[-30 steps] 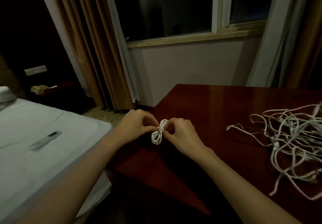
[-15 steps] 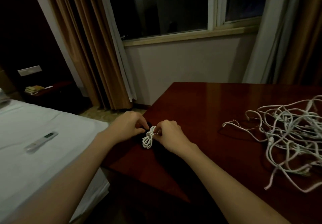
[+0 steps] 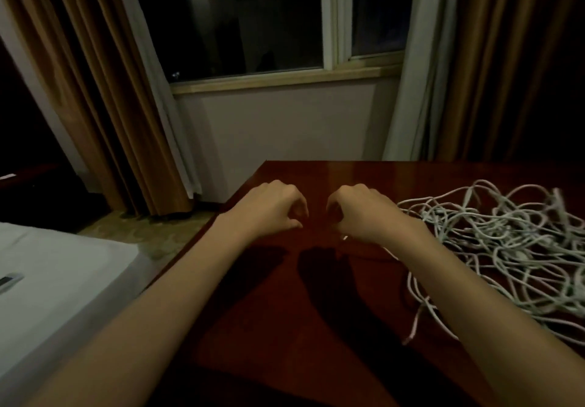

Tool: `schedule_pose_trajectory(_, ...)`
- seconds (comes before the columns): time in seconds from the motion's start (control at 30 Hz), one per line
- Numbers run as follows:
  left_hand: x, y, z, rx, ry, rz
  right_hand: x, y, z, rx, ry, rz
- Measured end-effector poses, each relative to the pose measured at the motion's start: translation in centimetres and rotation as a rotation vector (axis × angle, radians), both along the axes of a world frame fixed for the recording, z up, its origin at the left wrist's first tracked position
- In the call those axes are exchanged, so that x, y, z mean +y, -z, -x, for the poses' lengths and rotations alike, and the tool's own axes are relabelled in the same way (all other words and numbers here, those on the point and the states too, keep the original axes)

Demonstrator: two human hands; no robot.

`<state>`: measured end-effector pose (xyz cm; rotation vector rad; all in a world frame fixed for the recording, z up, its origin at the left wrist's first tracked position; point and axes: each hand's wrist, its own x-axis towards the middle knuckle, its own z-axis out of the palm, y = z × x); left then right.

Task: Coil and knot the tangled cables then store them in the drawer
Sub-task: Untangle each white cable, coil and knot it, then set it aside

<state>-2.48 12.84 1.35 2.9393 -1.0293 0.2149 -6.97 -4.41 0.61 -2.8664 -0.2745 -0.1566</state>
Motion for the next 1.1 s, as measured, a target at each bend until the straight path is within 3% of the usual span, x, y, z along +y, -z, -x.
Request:
schedule_pose_trajectory(0.33,-8.9,2.2,-1.1,0.075,0.144,-0.046,-7.4,1.3,1.3,-0.006,0.144,-0.001)
schedule_pose_trajectory(0.53,-11.7,3.9,-2.9,0.354,0.136,-0.081,-9.2,1.8,1.3,0.008,0.152,-0.091)
schedule_pose_trajectory(0.63,-12.9,5.6,-3.7,0.364,0.154,-0.038,-9.0,2.3,0.8,-0.075,0.16,-0.202)
schedule_pose_trajectory(0.73,-13.1,6.9,-3.7,0.45,0.155,0.154,-7.9,3.0,-0.1,-0.152,0.137,-0.425)
schedule_pose_trajectory(0.8,-12.8,7.1,-3.3,0.535,0.185,0.356,-7.2,3.7,-0.7,-0.088,0.115,-0.565)
schedule_pose_trajectory(1.0,-11.5,8.1,-4.0,0.629,0.128,0.568,-7.7,6.3,-1.4,0.091,0.085,-0.614)
schedule_pose_trajectory(1.1,-10.9,7.9,-3.6,0.808,0.07,0.904,-8.7,5.9,-1.0,0.113,0.06,-0.591)
